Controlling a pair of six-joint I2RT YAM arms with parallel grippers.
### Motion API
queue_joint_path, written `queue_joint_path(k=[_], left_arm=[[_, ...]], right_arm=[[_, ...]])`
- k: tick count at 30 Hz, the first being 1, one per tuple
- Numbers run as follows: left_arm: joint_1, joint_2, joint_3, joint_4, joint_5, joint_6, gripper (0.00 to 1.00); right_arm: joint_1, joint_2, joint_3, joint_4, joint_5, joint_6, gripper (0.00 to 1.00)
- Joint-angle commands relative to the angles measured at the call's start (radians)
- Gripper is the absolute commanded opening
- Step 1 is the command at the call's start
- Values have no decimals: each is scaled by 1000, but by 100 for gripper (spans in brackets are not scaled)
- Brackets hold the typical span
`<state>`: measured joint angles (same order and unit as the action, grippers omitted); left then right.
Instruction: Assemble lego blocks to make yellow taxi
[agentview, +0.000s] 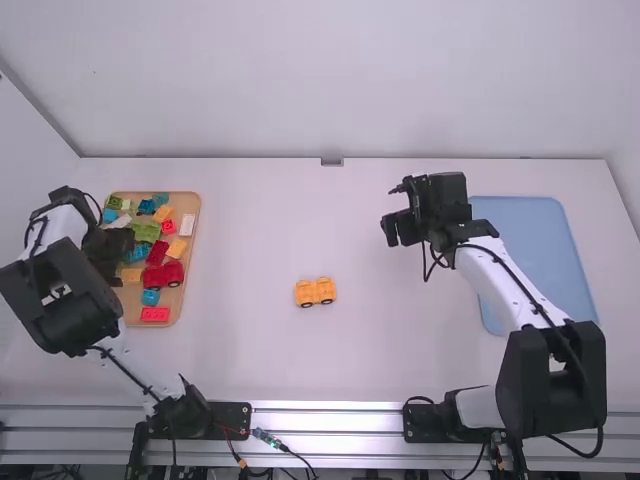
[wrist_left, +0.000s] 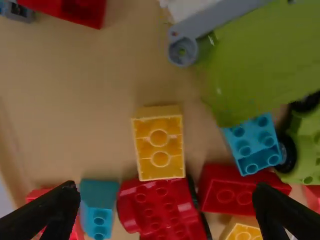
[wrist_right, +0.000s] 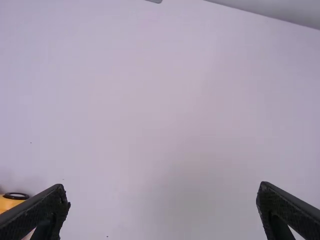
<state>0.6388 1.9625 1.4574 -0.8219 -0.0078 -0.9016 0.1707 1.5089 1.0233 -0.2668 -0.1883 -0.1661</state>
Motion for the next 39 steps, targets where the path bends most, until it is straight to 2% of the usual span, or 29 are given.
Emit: queue_joint_path(k=[1,9,20,25,27,39], left_arm=[[-34,13,-18,8,-49,-40,92],[-42,13,-46,25,-87,-51,86],[-42,13,-110,77,-115,-52,86],[-29,13,-143,111,-113,-51,79],[-23,13,-149,125,-113,-44,72],[-31,13,-150,143,-113,-44,69]], right_arm=[[-2,-22,17,-6,2,0,99],[-2,-22,17,-10,2,1,99],[-2,-22,17,-11,2,0,99],[-2,-22,17,-11,2,0,99],[-2,-22,17,-11,2,1,99],[5,-22,17,-11,2,1,99]])
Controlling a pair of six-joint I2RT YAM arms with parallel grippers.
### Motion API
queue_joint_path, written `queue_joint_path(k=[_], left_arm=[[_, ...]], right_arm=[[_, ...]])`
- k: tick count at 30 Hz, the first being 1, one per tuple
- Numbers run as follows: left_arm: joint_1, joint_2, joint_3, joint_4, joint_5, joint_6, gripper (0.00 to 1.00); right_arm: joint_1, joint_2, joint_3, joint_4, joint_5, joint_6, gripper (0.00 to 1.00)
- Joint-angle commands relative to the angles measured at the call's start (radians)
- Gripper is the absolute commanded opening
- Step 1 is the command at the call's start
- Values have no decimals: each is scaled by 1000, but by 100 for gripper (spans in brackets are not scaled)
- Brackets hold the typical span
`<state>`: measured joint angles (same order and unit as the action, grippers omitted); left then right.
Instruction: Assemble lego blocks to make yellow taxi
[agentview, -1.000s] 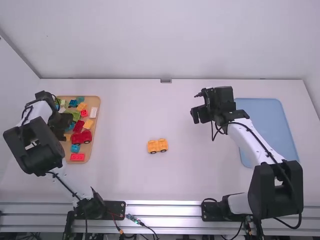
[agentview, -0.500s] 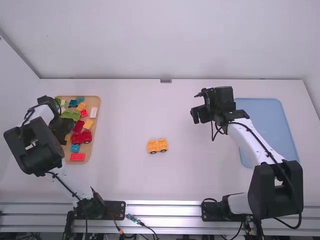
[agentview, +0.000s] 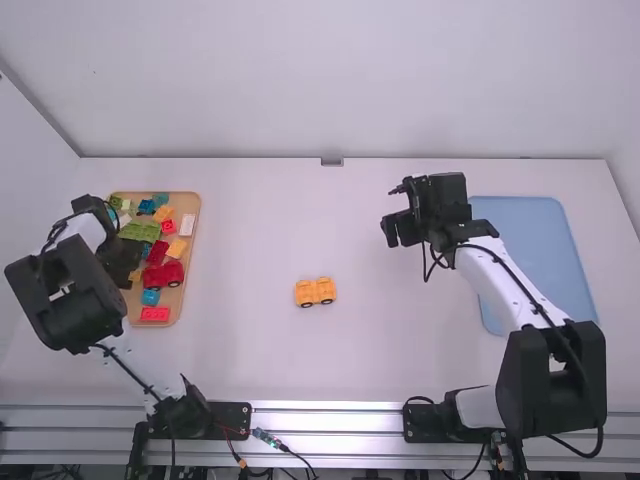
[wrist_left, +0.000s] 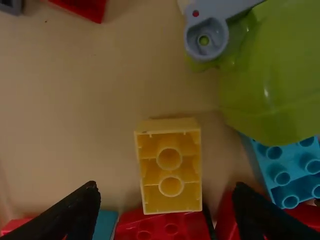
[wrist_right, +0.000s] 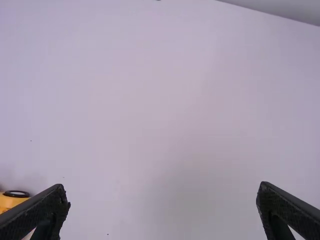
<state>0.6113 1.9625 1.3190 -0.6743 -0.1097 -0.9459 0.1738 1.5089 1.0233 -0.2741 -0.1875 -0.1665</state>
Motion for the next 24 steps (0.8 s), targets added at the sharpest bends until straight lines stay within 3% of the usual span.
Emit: queue_joint_path(k=[1,16,24], left_arm=[[-3,13,-11,-6,-12,0,69],[-10,60,-11,12,-8,0,66],[-11,60,-11,13,-8,0,56]], right_arm=[[2,-22,17,-4,1,1,99],[4,-22,17,-3,1,1,99],[3,-22,17,-4,1,1,99]])
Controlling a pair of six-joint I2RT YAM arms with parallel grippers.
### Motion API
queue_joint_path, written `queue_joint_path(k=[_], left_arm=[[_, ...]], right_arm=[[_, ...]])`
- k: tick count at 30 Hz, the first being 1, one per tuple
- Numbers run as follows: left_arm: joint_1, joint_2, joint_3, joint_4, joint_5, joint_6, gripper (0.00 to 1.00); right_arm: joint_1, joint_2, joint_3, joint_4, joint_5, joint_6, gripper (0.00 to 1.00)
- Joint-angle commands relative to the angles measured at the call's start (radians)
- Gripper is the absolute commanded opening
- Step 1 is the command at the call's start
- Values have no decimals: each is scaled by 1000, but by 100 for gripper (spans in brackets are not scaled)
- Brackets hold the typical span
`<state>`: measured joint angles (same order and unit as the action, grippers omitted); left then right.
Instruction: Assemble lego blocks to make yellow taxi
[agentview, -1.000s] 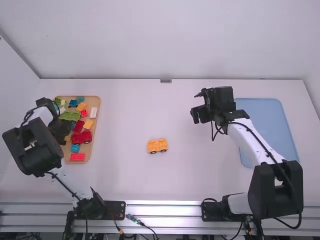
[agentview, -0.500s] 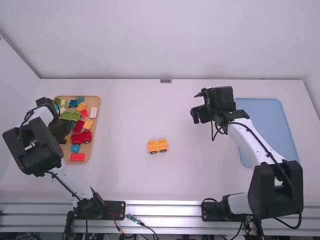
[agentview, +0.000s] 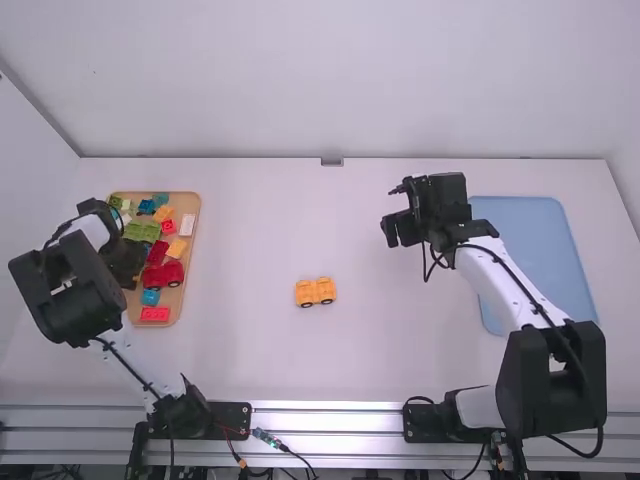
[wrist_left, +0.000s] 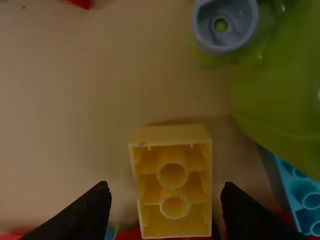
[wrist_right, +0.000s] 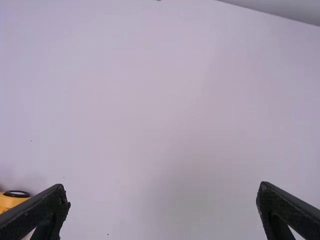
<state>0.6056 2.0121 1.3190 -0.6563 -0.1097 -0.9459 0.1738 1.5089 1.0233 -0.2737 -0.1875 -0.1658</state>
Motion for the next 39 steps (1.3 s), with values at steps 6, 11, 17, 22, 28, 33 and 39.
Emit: queue_joint_path(k=[6,11,17,22,28,33,39], left_arm=[[-10,10,-11,-5,-7,0,54],[-17,10,-11,-2,-11,-7,52],[-18,10,-31,24,8,-7,50],[-17,10,-62,58,3,-8,49],[-17,10,-67,62,-7,-8,46],[-17,10,-67,63,-2,-12,41],[-17,10,-67,54,-3,-15,28]], right_arm=[[3,-22,17,-4,1,0,99],[3,-22,17,-4,1,0,99],[3,-22,17,-4,1,0,99],[5,-22,17,-4,1,0,99],[3,-22,17,-4,1,0,99],[5,-22,17,-4,1,0,99],[4,-22,17,-4,1,0,99]])
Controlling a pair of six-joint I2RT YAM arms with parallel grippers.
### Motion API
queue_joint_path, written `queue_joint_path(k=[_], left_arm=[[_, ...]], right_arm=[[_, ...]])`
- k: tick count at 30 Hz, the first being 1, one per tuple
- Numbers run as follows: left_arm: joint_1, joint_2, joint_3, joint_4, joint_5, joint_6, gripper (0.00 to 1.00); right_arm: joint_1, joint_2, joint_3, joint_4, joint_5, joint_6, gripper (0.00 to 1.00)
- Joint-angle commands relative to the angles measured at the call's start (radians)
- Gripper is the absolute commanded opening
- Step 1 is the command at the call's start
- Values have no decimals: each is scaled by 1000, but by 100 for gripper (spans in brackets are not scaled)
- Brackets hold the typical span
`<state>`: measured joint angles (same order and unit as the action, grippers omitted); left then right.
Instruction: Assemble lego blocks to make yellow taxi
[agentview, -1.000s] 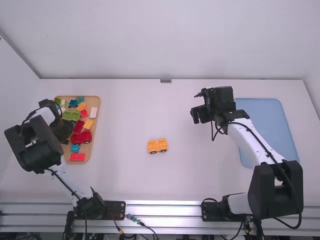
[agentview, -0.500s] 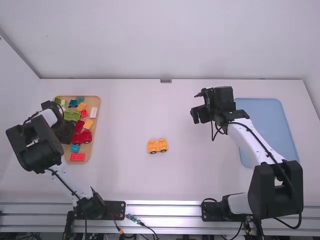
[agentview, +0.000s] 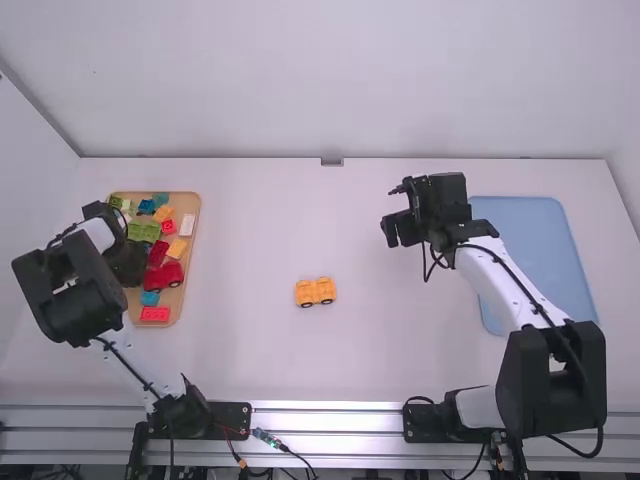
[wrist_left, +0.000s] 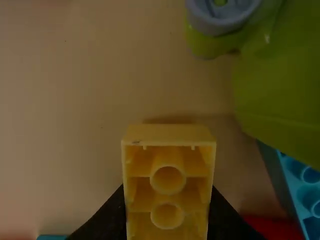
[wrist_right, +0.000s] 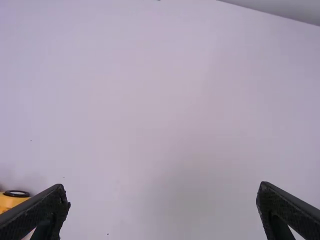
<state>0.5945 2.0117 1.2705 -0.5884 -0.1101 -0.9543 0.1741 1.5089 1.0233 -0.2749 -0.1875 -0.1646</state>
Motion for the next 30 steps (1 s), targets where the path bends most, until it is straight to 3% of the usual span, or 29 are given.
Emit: queue_joint_path(k=[1,6,9,10,20,30], left_arm=[[-5,11,-19,-19,-3,-6,29],[-6,11,-19,-26,-15,-6,25],[-6,10,-19,-5,-14,40,8],[-6,10,-19,0,-15,50,6],[-6,6,-4,-5,-10,53,2],[-6,5,188,-239,-11,54,2]], right_arm=[[3,-22,17,-3,1,-1,99],[3,-22,17,-3,1,-1,99],[3,-22,17,-3,1,-1,99],[3,-22,17,-2,1,0,99],[4,-22,17,-2,1,-1,99],[3,-22,17,-1,1,-1,99]])
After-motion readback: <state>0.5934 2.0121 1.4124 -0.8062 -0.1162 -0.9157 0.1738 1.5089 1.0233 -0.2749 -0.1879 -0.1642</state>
